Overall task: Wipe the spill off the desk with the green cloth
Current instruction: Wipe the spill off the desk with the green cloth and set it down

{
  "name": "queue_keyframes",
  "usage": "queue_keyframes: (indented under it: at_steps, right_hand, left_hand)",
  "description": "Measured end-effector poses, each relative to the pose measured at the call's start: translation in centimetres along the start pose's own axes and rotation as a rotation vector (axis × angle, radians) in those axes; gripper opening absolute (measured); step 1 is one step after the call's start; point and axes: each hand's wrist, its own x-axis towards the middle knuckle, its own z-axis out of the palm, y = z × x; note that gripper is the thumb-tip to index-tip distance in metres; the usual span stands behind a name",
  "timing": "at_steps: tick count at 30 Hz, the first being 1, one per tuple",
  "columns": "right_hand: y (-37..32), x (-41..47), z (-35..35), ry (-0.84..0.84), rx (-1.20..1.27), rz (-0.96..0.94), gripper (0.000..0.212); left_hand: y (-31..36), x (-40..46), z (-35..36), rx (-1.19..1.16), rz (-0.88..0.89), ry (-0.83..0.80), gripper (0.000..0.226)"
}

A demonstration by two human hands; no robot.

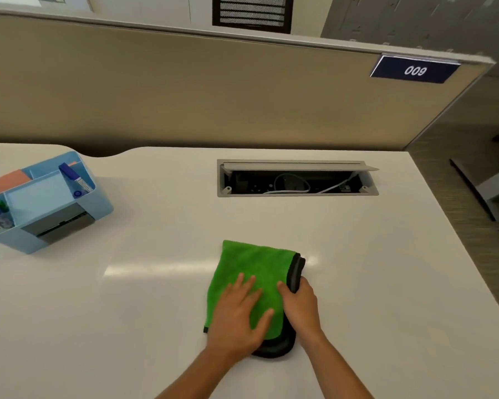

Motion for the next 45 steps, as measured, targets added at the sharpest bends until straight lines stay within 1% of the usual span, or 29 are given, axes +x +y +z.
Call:
queue_keyframes:
  at_steps: [1,2,3,5,8,12,16,22,25,29,30,31,32,34,35,37,38,43,45]
  right_hand:
    - [-0.1,0.1,0.0,-0.003,0.014,-0.001,0.018]
    - [-0.1,0.2,-0.1,-0.015,0.03,-0.006,0.02]
    - [-0.1,0.3,-0.3,-0.032,0.045,-0.02,0.021]
    - [-0.3,0.9,-1.2,-0.069,0.092,-0.059,0.02]
    - [-1.5,2.5,-3.9,-0.095,0.166,-0.117,0.019]
    - [-3.4,5.3,-8.9,-0.069,0.19,-0.15,0.018]
    - [-5.6,8.7,-13.7,-0.033,0.194,-0.18,0.017]
    - [-6.8,15.7,-19.0,-0.009,0.157,-0.165,0.025]
    - [-6.0,18.5,-20.1,0.062,0.014,-0.129,0.032]
    - [-4.2,19.9,-19.6,0.348,-0.458,-0.067,0.065]
    - [-4.0,19.8,-19.1,0.419,-0.568,-0.07,0.069]
    - [-3.8,19.6,-18.4,0.471,-0.65,-0.119,0.07]
    - [-3.6,19.3,-17.6,0.486,-0.699,-0.21,0.068]
    - [-2.9,18.6,-15.5,0.396,-0.746,-0.416,0.061]
    - [-2.4,18.3,-14.4,0.327,-0.783,-0.471,0.059]
    - [-1.1,17.7,-12.4,0.222,-0.902,-0.454,0.06]
    - [-0.3,17.6,-11.8,0.202,-0.952,-0.423,0.062]
    - [0.0,17.8,-11.7,0.185,-1.007,-0.391,0.071]
    - [-0.7,16.9,-11.1,0.249,-0.964,-0.441,0.072]
  left_hand:
    - [-1.6,-0.3,-1.0,0.019,0.043,0.11,0.052]
    - [-3.2,-0.4,-2.0,0.05,0.05,0.187,0.048]
    - [-4.8,-0.3,-3.1,0.084,0.023,0.232,0.049]
    - [-7.5,0.0,-4.9,0.152,-0.073,0.265,0.055]
    - [-10.3,-0.3,-6.3,0.242,-0.2,0.22,0.066]
    - [-11.5,-0.3,-6.2,0.273,-0.295,0.17,0.081]
    - [-11.7,-0.2,-5.9,0.296,-0.305,0.138,0.086]
    - [-12.0,0.0,-5.5,0.296,-0.311,0.14,0.084]
    - [-12.1,-0.1,-5.4,0.297,-0.315,0.144,0.083]
    - [-12.1,0.0,-5.4,0.301,-0.318,0.149,0.083]
    - [-12.2,-0.1,-5.4,0.305,-0.319,0.147,0.081]
    - [-12.2,0.0,-5.3,0.308,-0.321,0.145,0.079]
    - [-12.3,0.0,-5.3,0.31,-0.323,0.145,0.075]
    - [-12.4,-0.1,-5.2,0.311,-0.326,0.142,0.07]
    - [-12.5,-0.1,-5.2,0.312,-0.325,0.142,0.069]
    - [-12.6,-0.1,-5.2,0.317,-0.321,0.143,0.068]
    - [-12.6,-0.1,-5.2,0.319,-0.319,0.141,0.068]
    - [-12.7,-0.1,-5.1,0.32,-0.319,0.148,0.065]
    - [-12.8,-0.2,-5.1,0.322,-0.314,0.152,0.064]
